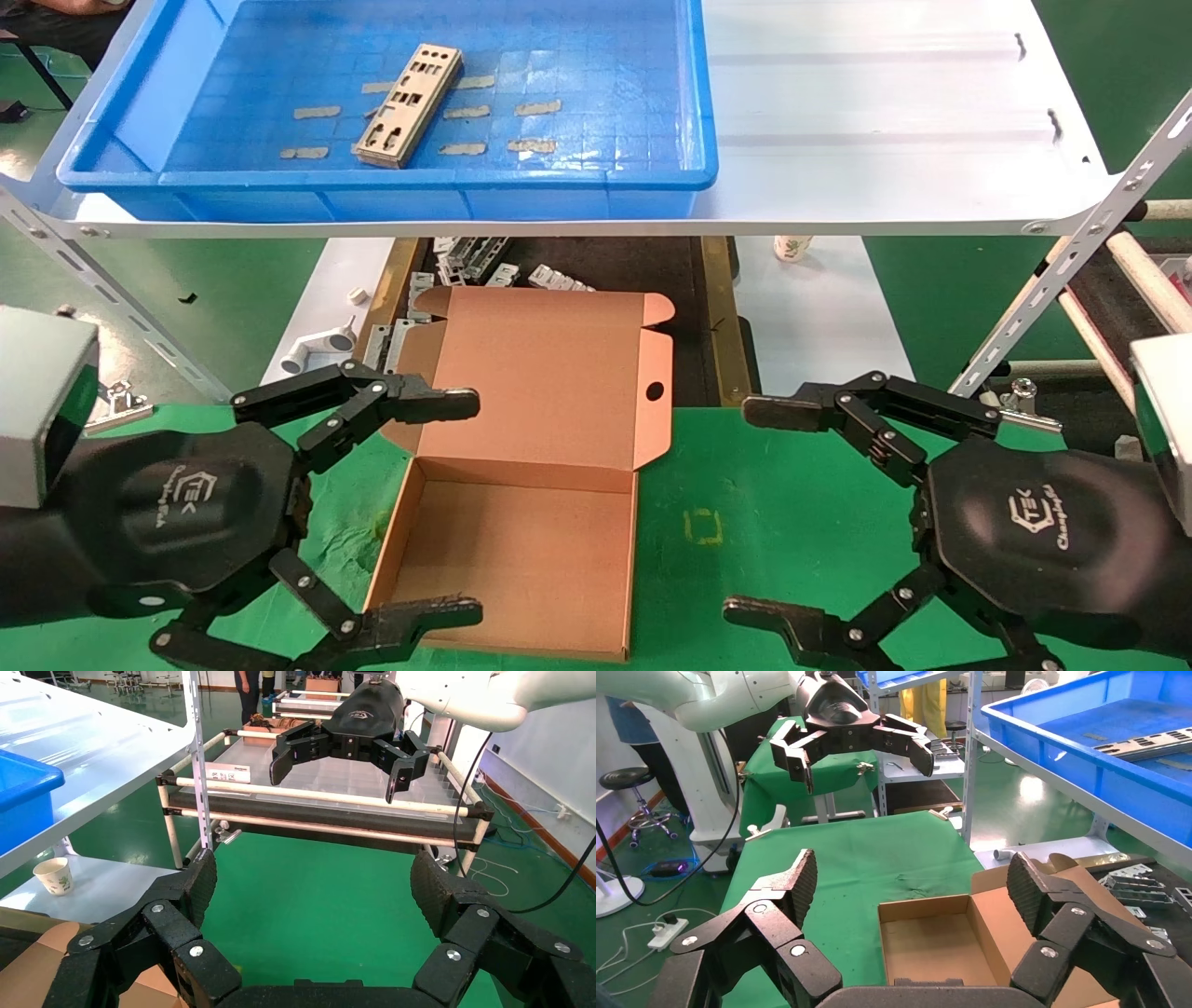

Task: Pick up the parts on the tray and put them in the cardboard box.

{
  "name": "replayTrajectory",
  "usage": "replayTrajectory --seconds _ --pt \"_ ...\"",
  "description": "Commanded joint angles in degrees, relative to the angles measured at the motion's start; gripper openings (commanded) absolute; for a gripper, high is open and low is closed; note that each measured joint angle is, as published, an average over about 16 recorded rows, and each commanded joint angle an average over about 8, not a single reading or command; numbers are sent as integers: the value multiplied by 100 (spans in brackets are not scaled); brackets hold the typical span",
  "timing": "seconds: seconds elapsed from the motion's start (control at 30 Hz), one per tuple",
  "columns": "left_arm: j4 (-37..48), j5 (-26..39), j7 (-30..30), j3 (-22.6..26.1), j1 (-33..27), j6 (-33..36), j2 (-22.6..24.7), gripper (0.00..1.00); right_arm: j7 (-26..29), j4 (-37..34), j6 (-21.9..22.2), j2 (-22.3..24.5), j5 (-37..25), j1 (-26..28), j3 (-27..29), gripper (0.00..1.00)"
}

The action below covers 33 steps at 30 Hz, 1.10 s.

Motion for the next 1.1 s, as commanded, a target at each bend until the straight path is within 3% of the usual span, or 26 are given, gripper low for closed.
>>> replayTrajectory --seconds 0.03,0.27,0.67,1.1 --pt "4 -21 -3 -10 6 -17 8 100 0 0 0 0 0 0 0 0" --pt "419 349 -39 28 -591 -759 397 100 -1 -1 -1 0 0 1 -1 0" --pt "2155 2365 41 720 -2567 -2445 1435 100 -1 -2 -1 0 1 1 -1 0" --pt "4601 3359 206 1228 -4047 -3068 2432 100 -1 -2 -1 0 1 1 -2 0"
